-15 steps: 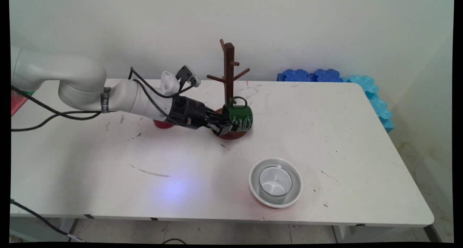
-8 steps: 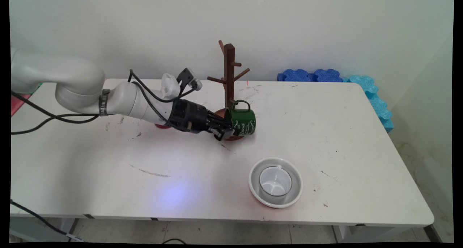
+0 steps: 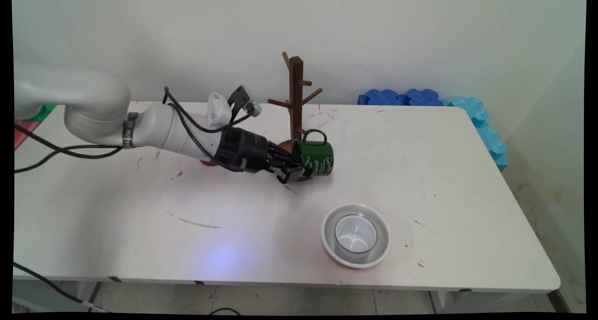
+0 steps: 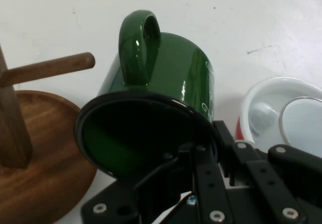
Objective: Place the picked object on the table
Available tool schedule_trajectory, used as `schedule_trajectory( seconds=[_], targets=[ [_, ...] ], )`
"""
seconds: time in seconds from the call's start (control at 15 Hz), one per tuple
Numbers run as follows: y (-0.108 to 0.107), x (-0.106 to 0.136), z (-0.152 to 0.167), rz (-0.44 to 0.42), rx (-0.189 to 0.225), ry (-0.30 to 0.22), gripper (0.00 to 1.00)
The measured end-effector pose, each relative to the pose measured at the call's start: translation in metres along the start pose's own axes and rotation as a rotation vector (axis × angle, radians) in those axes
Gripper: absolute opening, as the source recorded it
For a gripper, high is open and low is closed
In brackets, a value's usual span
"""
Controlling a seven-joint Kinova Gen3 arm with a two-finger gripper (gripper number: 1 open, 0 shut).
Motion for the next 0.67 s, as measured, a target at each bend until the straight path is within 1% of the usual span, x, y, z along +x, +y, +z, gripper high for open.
schedule_trajectory(
  seconds=[0.33,0.67],
  targets=[
    [0.002,0.005,-0.014,0.032,0.003,-0.016,0.0],
    [0.0,0.009,-0.036,0.075,0.016,-0.05,0.0]
  ],
)
